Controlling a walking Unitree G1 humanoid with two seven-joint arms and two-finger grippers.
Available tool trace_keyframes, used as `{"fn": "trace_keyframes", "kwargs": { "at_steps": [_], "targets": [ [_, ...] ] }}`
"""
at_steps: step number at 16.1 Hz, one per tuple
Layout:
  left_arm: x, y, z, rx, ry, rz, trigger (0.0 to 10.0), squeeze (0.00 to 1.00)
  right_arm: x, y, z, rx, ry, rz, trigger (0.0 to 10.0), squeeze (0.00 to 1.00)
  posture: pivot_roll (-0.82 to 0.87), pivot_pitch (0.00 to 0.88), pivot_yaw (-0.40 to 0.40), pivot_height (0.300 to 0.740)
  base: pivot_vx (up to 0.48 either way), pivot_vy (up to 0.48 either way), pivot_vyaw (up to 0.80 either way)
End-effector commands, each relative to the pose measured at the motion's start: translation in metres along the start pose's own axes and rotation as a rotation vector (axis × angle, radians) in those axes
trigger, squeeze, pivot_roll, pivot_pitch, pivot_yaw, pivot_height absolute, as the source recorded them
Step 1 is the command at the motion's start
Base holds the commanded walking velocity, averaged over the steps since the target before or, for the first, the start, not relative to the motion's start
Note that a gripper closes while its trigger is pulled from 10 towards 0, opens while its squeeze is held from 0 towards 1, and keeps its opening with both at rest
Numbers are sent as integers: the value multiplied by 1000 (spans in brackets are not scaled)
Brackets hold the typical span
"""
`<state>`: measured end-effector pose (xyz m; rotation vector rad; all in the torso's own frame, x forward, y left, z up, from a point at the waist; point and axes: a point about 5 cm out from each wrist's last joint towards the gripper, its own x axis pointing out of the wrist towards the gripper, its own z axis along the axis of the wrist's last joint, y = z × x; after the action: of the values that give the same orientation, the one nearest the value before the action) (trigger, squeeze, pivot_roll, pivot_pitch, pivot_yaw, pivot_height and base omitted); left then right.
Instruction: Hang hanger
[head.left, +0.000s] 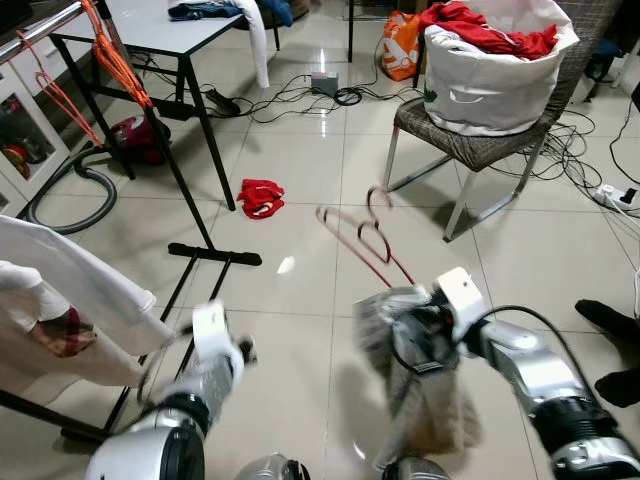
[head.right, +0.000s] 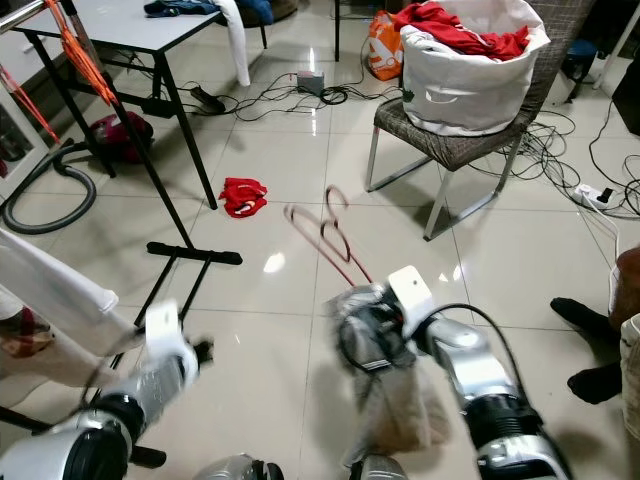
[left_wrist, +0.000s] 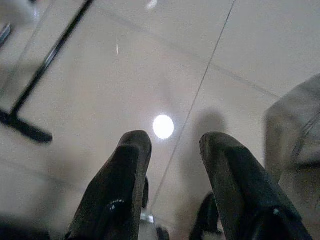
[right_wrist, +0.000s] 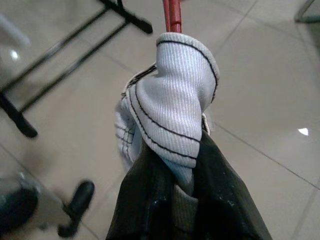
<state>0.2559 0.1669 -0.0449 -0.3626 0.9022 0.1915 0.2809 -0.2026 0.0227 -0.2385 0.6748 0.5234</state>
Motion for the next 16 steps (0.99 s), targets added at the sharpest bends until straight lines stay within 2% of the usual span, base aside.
{"fn": "trace_keyframes", "kwargs": {
  "at_steps": [1, 3, 6, 8, 9, 10, 13, 16],
  "targets": [
    [0, 1, -12, -52, 54, 30, 10000, 0, 4, 1, 1, -43, 12, 17, 10000, 0, -183, 0, 98, 740, 0, 0, 0],
    [-1, 0, -29, -61, 112, 38, 10000, 0, 10, 4, -7, -2, 36, 11, 10000, 0, -182, 0, 99, 740, 0, 0, 0],
    [-3, -3, -49, -10, 181, 41, 10000, 0, 27, 26, -18, 231, 62, 44, 10000, 0, -188, 0, 104, 740, 0, 0, 0],
    [-3, -4, -53, 32, 201, 35, 10000, 0, 32, 30, -24, 317, 104, 30, 10000, 0, -176, 0, 103, 740, 0, 0, 0],
    [-4, -1, -55, 51, 208, 43, 10000, 0, 33, 31, -28, 393, 128, 19, 10000, 0, -180, 0, 107, 740, 0, 0, 0],
    [-4, 0, -55, 67, 213, 47, 10000, 0, 33, 31, -30, 416, 141, 7, 10000, 0, -181, 0, 108, 740, 0, 0, 0],
    [-7, 20, -64, 211, 241, 97, 10000, 0, 33, 35, -47, 579, 212, -90, 10000, 0, -175, 0, 105, 740, 0, 0, 0],
    [-7, 20, -65, 227, 243, 95, 10000, 0, 33, 44, -59, 666, 258, -116, 10000, 0, -164, 0, 96, 740, 0, 0, 0]
  ]
}}
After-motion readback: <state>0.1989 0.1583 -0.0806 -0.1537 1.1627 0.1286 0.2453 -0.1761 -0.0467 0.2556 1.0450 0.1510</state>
